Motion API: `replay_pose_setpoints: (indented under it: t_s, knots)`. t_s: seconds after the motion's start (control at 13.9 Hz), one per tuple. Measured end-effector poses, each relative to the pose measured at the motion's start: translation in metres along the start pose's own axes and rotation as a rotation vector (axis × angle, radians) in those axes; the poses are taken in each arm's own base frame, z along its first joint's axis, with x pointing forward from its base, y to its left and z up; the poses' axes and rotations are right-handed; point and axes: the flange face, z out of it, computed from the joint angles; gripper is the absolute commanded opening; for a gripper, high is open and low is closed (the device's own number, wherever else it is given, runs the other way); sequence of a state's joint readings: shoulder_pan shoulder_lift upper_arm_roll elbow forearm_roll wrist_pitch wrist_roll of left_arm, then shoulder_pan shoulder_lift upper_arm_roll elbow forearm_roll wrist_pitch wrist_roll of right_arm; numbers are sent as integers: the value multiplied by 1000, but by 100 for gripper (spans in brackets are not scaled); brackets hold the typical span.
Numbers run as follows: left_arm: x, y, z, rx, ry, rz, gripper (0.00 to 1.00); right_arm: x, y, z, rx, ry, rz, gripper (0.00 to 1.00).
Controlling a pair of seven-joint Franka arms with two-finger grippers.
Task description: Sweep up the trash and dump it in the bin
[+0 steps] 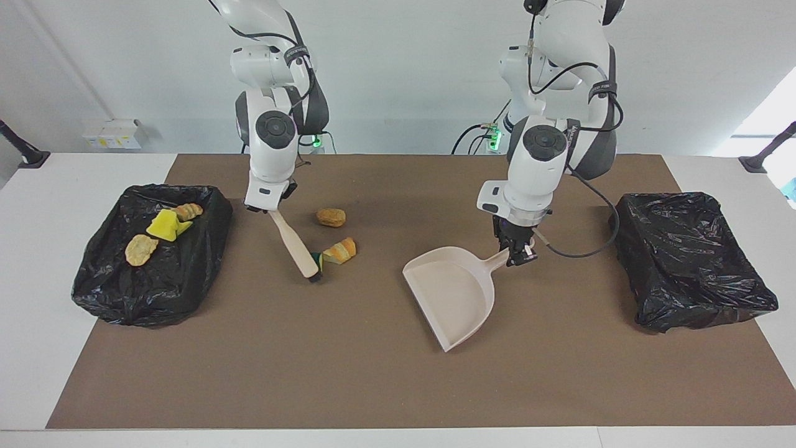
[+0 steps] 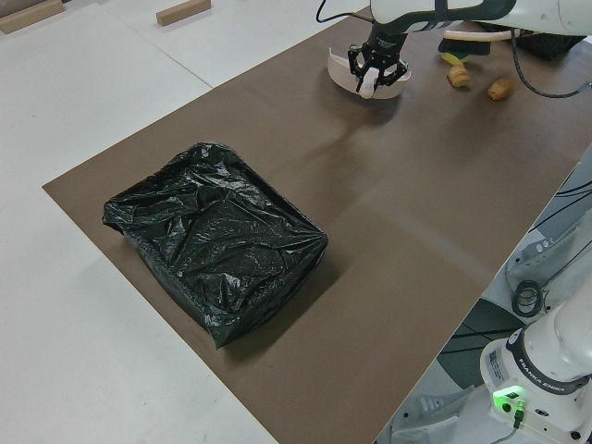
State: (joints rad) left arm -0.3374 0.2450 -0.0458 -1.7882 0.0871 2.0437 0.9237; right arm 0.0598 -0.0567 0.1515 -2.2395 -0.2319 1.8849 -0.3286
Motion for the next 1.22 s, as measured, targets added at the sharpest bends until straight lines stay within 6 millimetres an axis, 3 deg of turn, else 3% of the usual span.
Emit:
replay_pose_setpoints:
  t_s: [0.29, 0.5, 0.65, 0.79, 1.22]
  knots:
    - [-6, 19, 9, -42, -25, 164, 0, -33, -26, 17, 81, -1, 30, 0]
    - [5, 53, 27, 5, 10, 233, 0, -39, -22, 5, 75, 16, 46, 0]
    - [6, 69, 33, 14, 18, 248, 0, -46, -6, -3, 86, 18, 103, 0]
    - [4, 72, 35, 0, 39, 220, 0, -53, 4, -2, 102, 7, 192, 0]
    - [2, 76, 42, -19, 66, 186, 0, -76, -9, 22, 216, -31, 359, 0]
